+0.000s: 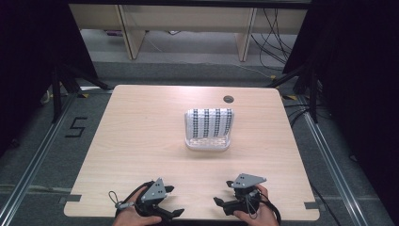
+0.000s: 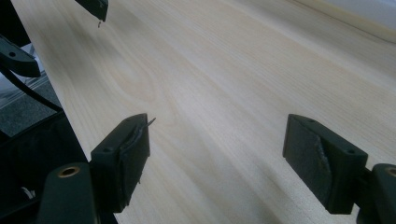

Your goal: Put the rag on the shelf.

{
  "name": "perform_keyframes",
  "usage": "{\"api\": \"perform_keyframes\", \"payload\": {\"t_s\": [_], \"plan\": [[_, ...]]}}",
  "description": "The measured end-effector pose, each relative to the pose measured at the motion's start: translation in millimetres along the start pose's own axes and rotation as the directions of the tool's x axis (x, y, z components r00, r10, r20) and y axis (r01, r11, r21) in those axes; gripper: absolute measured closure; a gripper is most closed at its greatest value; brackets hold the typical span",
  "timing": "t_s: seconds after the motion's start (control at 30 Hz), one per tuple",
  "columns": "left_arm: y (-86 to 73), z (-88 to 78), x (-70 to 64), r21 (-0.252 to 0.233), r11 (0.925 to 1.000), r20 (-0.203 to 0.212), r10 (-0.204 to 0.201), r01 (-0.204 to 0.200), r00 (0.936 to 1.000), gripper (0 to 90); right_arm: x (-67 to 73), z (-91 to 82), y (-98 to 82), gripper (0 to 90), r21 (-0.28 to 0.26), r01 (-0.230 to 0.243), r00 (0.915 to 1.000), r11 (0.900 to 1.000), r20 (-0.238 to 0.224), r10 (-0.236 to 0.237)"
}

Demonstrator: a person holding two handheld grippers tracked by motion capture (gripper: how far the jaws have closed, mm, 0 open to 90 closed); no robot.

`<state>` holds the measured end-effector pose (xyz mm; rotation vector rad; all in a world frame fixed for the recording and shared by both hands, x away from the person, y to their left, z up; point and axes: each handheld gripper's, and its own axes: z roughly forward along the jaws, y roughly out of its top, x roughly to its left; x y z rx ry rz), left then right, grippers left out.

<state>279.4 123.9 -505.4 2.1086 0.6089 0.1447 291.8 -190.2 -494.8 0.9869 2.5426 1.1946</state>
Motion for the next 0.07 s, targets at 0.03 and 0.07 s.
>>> {"api": "perform_keyframes", "payload": {"t_s": [0.03,0.07], "plan": [[-0.1,0.7,-1.2,-0.013,0.9998,0.006,-0.015,0.015,0.9999,17.4,0.1,0.3,-0.2,24.1,0.003,-0.003,1.0,1.0,-0.009,0.003],[-0.1,0.7,-1.1,-0.012,0.9998,0.006,-0.014,0.014,0.9999,17.4,0.0,0.9,-0.3,24.1,0.001,-0.003,0.9999,1.0,-0.012,0.003]]}}
